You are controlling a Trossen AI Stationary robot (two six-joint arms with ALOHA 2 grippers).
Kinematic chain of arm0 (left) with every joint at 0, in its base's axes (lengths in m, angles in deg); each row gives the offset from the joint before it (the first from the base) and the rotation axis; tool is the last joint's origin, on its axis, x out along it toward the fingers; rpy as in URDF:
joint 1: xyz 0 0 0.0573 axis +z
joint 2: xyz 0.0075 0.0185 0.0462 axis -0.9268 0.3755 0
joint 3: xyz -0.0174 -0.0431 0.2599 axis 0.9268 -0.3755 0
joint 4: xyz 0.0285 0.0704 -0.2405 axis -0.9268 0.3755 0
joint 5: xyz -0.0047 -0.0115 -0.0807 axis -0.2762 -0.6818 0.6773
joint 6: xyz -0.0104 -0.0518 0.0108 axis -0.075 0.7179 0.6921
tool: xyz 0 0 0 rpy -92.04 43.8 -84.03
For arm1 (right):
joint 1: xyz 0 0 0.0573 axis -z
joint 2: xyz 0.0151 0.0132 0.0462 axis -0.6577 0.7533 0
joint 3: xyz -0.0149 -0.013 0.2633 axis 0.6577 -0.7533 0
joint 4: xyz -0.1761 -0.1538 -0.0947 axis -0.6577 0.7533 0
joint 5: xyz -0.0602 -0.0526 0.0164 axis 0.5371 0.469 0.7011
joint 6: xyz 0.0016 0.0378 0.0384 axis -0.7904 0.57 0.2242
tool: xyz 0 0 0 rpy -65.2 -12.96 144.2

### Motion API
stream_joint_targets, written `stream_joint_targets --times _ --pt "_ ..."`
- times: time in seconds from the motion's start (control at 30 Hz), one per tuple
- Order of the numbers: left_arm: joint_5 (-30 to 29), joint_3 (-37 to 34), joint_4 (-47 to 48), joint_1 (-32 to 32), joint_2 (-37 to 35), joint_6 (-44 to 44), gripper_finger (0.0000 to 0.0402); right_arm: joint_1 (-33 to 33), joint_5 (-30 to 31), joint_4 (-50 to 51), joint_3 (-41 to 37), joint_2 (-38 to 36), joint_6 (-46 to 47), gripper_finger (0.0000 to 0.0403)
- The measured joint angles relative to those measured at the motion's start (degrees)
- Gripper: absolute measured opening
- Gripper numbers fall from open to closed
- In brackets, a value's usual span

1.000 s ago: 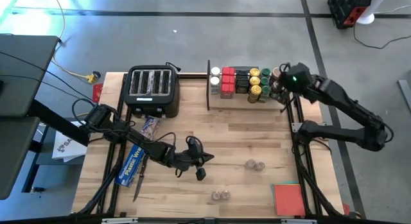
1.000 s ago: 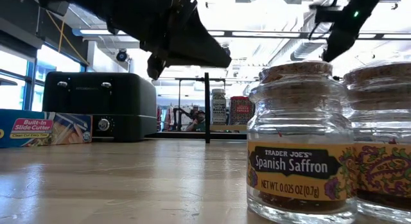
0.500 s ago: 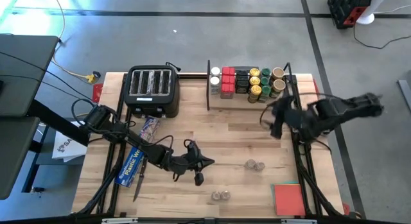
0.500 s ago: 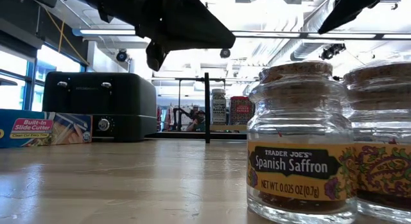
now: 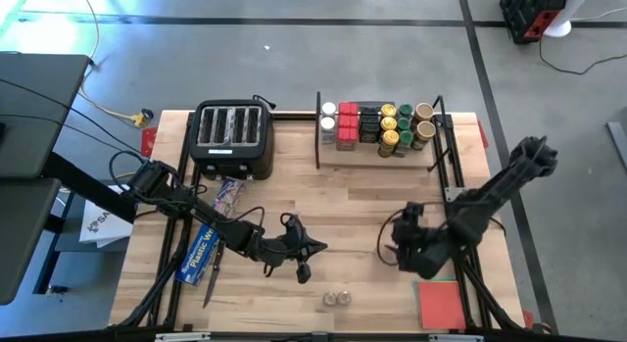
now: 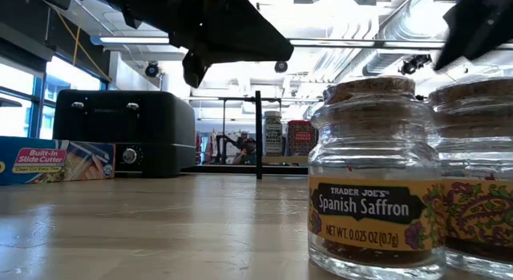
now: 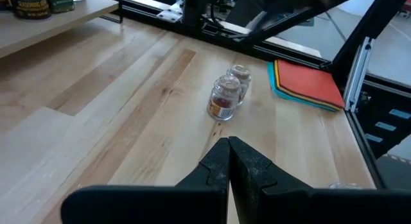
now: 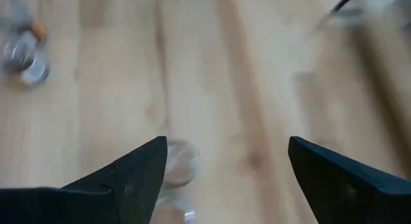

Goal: Shelf spices
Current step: Put the top left small brown seasoning bottle on the shelf

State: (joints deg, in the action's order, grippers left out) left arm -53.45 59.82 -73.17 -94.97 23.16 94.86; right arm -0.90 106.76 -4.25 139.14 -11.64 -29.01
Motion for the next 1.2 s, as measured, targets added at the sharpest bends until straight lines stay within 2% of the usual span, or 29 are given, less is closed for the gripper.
stream_joint_targets --times 0.13,0.37,0.63,0.77,0.87,1.0,1.2 --pt "-0.1 0.0 0.0 0.0 0.0 -0.4 0.0000 -0.8 -4.2 -8.8 -5.7 2.8 2.4 0.0319" --pt "-0.1 0.0 0.1 0.0 0.0 -0.8 0.0000 -0.8 -4.3 -27.2 -15.0 3.1 3.0 0.0319" --pt "-0.1 0.0 0.1 0.4 0.0 -0.8 0.0000 -0.8 -5.4 -29.7 -16.8 3.8 2.1 0.0319" --pt "-0.1 0.0 0.2 0.4 0.0 -0.8 0.0000 -0.8 -7.7 -33.8 -17.4 7.2 -0.3 0.0319" --pt "-0.1 0.0 0.2 0.4 0.0 -0.8 0.0000 -0.8 -7.1 -34.1 -17.3 9.6 0.1 0.0317" --pt "0.0 0.0 0.4 0.4 0.0 -0.8 0.0000 -0.7 -6.2 -34.3 -17.3 10.7 1.7 0.0293" --pt "0.0 0.0 0.4 0.4 0.0 -0.8 0.0000 -0.7 -6.5 -34.6 -17.3 9.4 1.8 0.0219"
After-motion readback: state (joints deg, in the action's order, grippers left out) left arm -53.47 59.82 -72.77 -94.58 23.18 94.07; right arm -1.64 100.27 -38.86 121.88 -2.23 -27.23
